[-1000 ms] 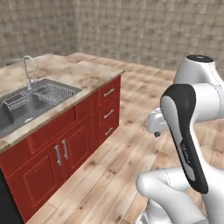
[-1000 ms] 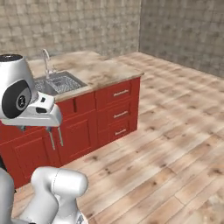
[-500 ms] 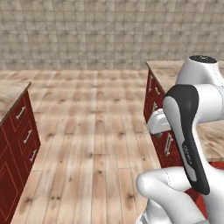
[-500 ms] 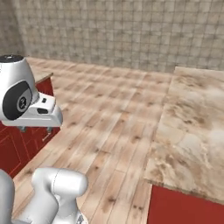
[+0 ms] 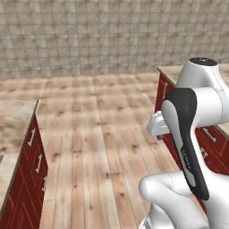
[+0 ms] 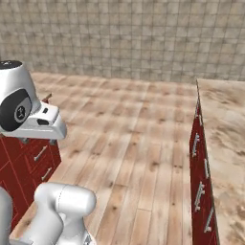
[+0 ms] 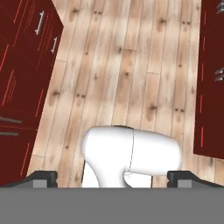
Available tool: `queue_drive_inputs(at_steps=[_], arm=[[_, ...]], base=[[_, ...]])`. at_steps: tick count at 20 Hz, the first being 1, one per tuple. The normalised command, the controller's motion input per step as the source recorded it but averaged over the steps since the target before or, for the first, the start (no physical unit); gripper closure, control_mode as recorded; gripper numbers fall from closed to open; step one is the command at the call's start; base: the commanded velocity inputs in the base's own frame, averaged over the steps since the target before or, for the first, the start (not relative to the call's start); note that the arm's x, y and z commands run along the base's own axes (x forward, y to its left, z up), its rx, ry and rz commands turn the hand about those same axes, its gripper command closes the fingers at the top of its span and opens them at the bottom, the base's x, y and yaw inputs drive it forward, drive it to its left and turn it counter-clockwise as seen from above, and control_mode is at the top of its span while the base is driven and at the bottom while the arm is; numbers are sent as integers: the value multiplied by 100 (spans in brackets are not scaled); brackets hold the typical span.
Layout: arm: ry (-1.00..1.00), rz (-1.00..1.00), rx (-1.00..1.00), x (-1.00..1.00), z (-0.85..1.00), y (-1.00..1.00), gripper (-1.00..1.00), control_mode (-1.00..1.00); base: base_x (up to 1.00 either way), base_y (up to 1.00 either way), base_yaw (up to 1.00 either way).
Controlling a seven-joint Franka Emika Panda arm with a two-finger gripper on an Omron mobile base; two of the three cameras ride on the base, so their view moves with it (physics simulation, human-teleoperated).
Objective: Place two dumplings into each of the tupperware containers and then place the containers in the fridge.
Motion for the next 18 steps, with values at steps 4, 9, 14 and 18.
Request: queue_drive_inputs(at_steps=[4,9,14,18], arm=[[0,0,0,0,0,0,-100,100],[0,0,0,0,0,0,-100,100],[0,0,0,0,0,0,-100,100],[0,0,0,0,0,0,-100,100]], base=[[100,10,-12],[100,-1,-4],[100,28,0],[100,10,2]])
